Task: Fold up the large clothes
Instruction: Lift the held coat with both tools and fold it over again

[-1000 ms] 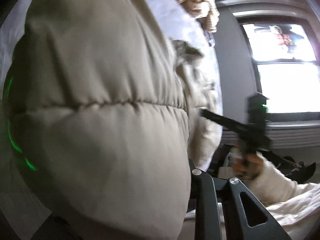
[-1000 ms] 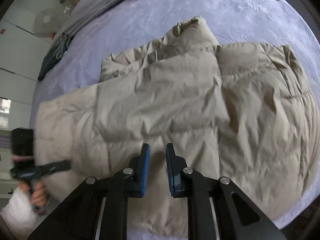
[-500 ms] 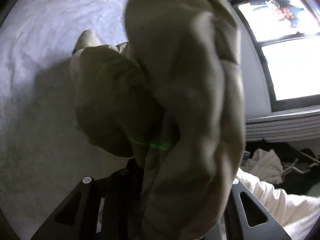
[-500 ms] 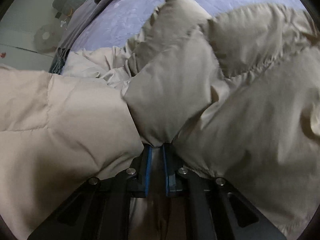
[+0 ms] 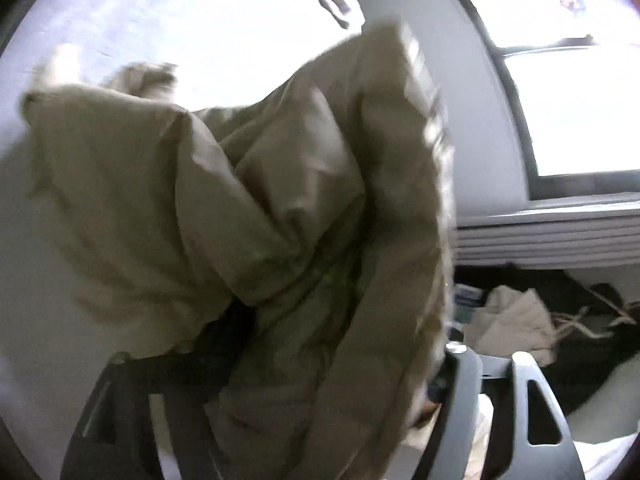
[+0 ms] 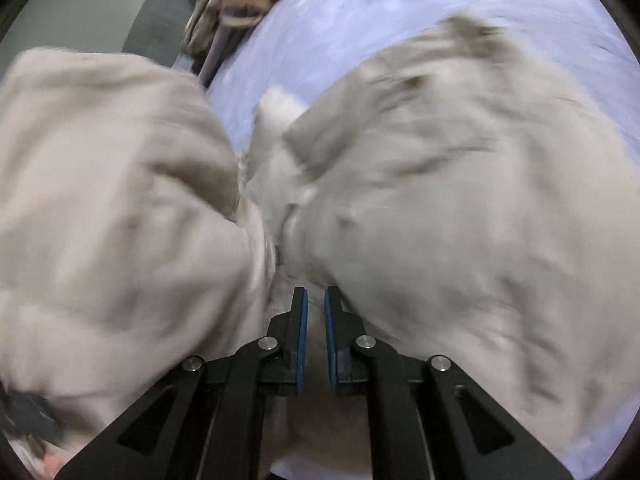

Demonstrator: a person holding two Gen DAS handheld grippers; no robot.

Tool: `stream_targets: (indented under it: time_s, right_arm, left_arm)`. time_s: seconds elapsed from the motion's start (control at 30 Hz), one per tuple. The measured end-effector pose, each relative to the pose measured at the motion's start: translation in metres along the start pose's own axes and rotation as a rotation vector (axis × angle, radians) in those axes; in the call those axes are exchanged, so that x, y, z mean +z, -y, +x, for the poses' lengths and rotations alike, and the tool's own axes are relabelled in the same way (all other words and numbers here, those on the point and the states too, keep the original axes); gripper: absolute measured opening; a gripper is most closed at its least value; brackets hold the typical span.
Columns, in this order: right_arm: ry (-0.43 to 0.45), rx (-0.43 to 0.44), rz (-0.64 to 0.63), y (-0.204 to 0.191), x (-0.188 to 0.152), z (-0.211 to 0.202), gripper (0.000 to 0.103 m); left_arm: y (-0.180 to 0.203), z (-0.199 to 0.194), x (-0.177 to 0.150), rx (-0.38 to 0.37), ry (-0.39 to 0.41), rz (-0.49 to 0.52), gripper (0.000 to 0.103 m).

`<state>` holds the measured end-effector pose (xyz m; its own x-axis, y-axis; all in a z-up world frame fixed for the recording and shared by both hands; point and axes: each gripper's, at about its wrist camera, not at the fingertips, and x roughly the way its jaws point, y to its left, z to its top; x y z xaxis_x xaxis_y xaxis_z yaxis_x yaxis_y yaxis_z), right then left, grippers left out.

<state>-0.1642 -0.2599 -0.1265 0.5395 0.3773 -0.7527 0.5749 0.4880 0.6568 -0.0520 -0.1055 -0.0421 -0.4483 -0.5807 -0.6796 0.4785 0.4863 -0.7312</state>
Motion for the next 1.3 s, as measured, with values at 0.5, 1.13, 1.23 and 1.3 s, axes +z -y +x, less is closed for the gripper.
stream_targets:
  time_s: [0.5,1.13,1.23,1.3]
  right_arm:
    - [0.176,-0.048,0.008,0.03,-0.06,-0.124,0.069]
    - [0.159,-0.327,-0.19,-0.015,-0.075,-0.097,0.014]
    - [0.161,-0.376,-0.221,-0.013,-0.081,-0.1,0.014]
    - [0.166,-0.408,-0.218,-0.002,-0.084,-0.103,0.014]
  left_arm:
    - [0.002,0.119,0.052,0.046,-0.041,0.055,0.074]
    - [0.009,0.07,0.064,0.57,0.403,0.153,0.074]
    - [0.003,0.093,0.076,0.563,0.393,0.131,0.074]
    - [0.0,0.099,0.082,0.585,0.387,0.187,0.074]
